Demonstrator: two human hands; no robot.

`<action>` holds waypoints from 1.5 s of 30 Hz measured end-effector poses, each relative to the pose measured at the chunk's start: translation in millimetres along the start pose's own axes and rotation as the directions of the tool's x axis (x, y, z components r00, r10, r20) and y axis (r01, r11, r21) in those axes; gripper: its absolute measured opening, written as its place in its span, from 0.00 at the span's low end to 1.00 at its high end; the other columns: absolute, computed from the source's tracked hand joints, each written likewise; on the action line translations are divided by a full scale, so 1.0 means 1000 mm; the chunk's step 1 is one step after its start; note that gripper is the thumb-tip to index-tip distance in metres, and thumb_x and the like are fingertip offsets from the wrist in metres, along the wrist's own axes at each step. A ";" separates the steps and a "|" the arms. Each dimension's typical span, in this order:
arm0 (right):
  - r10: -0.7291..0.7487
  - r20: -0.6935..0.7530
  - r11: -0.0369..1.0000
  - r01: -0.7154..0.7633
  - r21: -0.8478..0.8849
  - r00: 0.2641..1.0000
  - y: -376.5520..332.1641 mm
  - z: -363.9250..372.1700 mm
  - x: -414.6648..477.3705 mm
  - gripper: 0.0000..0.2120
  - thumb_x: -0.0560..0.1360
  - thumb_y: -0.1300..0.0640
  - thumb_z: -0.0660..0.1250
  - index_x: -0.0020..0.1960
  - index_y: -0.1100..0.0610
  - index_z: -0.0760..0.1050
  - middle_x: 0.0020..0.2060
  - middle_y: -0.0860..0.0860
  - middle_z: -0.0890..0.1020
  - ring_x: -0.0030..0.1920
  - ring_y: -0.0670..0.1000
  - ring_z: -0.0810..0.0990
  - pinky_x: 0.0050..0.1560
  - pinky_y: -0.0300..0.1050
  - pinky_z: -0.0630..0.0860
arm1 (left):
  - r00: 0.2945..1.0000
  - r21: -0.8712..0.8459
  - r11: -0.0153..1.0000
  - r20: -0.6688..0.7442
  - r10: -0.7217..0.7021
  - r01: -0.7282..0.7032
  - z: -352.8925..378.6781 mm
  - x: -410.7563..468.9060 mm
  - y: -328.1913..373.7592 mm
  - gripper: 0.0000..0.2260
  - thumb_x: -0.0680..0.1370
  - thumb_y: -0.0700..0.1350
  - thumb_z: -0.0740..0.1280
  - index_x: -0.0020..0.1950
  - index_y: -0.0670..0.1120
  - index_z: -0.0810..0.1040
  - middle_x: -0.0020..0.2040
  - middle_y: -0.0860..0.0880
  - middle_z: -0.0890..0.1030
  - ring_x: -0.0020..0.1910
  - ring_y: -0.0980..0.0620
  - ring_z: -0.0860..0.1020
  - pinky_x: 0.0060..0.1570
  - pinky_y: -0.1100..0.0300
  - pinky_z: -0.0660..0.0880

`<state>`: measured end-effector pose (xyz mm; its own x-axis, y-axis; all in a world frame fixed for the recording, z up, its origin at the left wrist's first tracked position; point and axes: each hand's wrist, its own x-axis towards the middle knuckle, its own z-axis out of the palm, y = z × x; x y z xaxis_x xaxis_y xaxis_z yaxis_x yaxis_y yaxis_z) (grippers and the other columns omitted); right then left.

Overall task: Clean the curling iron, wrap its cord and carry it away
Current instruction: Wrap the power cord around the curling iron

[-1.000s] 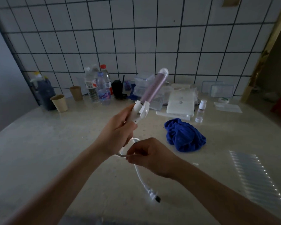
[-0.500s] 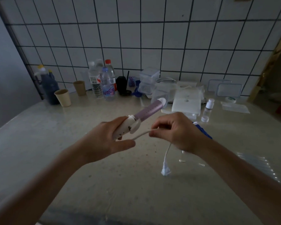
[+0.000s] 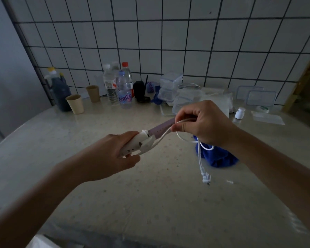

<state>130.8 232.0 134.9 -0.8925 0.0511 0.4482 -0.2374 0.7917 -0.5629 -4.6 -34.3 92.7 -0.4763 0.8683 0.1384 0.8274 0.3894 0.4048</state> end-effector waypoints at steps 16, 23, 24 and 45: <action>0.108 -0.017 0.952 -0.098 0.289 0.994 0.046 -0.027 0.016 0.05 0.68 0.50 0.76 0.42 0.51 0.86 0.28 0.43 0.84 0.26 0.38 0.77 0.31 0.28 0.73 | 0.998 -0.317 0.948 0.043 0.047 -0.031 -0.007 -0.020 -0.004 0.16 0.81 0.57 0.61 0.68 0.71 0.71 0.42 0.56 0.81 0.36 0.53 0.77 0.34 0.61 0.75; 0.301 0.112 0.917 -0.319 0.238 0.947 0.053 0.029 -0.011 0.11 0.80 0.51 0.70 0.41 0.51 0.86 0.22 0.47 0.74 0.22 0.45 0.63 0.24 0.38 0.63 | 0.997 -0.585 0.807 -0.057 0.061 -0.083 -0.001 -0.014 0.013 0.17 0.82 0.49 0.63 0.72 0.58 0.74 0.44 0.45 0.80 0.31 0.52 0.72 0.30 0.60 0.72; 0.301 0.142 0.922 -0.326 0.211 0.943 0.047 0.038 -0.014 0.11 0.81 0.50 0.69 0.43 0.51 0.85 0.21 0.46 0.74 0.22 0.45 0.63 0.23 0.38 0.62 | 0.995 -0.593 0.800 -0.078 0.058 -0.093 -0.002 -0.011 0.016 0.17 0.83 0.47 0.62 0.72 0.55 0.73 0.44 0.46 0.80 0.31 0.52 0.72 0.29 0.59 0.72; 0.111 0.218 0.994 -0.110 -0.017 0.970 -0.028 0.016 0.006 0.04 0.74 0.53 0.79 0.41 0.49 0.86 0.30 0.44 0.84 0.27 0.42 0.75 0.30 0.33 0.72 | 0.991 -0.037 0.990 0.007 -0.136 0.137 0.001 0.020 0.019 0.18 0.83 0.51 0.66 0.71 0.63 0.69 0.47 0.59 0.80 0.39 0.62 0.81 0.34 0.65 0.76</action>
<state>125.8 200.7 142.2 -0.9753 0.0050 0.2207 -0.1312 0.7913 -0.5972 1.4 -8.9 102.0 -0.5827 0.8092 0.0756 0.7428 0.4926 0.4534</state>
